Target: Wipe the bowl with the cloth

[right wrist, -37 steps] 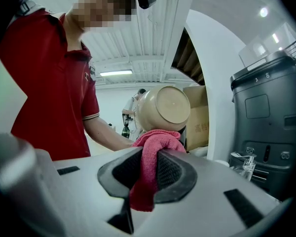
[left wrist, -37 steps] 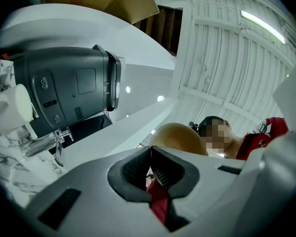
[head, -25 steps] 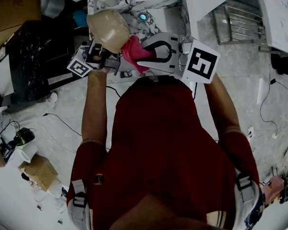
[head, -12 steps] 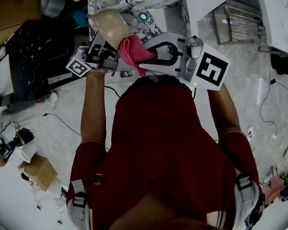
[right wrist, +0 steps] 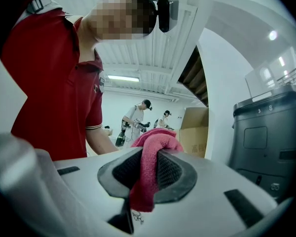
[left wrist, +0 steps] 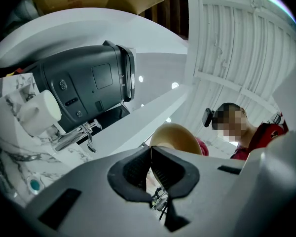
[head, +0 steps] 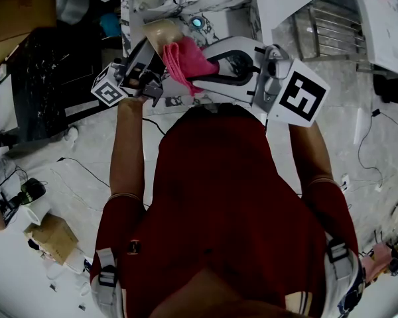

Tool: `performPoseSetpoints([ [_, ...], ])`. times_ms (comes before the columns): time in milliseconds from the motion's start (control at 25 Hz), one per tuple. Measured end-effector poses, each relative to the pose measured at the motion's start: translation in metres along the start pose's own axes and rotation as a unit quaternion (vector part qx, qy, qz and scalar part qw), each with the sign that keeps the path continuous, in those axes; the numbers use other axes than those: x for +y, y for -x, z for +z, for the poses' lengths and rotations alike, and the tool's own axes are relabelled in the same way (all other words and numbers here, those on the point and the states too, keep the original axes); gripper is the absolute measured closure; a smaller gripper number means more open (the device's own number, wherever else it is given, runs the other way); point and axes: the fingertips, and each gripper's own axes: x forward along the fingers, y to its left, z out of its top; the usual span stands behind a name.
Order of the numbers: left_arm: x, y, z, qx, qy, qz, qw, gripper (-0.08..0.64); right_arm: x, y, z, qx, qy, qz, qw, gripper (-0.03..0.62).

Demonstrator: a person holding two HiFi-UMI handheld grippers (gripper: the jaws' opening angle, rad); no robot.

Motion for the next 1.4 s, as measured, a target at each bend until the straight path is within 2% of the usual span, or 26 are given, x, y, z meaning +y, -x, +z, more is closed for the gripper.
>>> performPoseSetpoints([
  [360,0.000,0.000,-0.009,0.052,-0.017,0.005,0.9985,0.543,-0.013,0.002,0.003,0.022,0.030,-0.020,0.999,0.535],
  [640,-0.006,0.001,-0.025,0.119,-0.023,-0.019,0.9925,0.543,-0.022,0.004,0.002,0.044,0.046,-0.015,0.998,0.535],
  [760,-0.013,-0.002,-0.036,0.152,-0.027,-0.037,0.9873,0.543,-0.025,0.004,0.002,0.054,0.055,-0.009,0.997,0.535],
  [920,-0.022,-0.005,-0.045,0.176,-0.025,-0.067,0.9818,0.543,-0.028,0.003,0.002,0.061,0.058,0.005,0.996,0.535],
  [1160,-0.043,-0.010,-0.045,0.177,-0.013,-0.128,0.9757,0.543,-0.036,0.002,-0.001,0.063,0.057,0.018,0.996,0.535],
  [1400,-0.059,-0.014,-0.042,0.174,-0.004,-0.171,0.9699,0.543,-0.040,-0.003,-0.009,0.060,0.037,0.023,0.997,0.535],
])
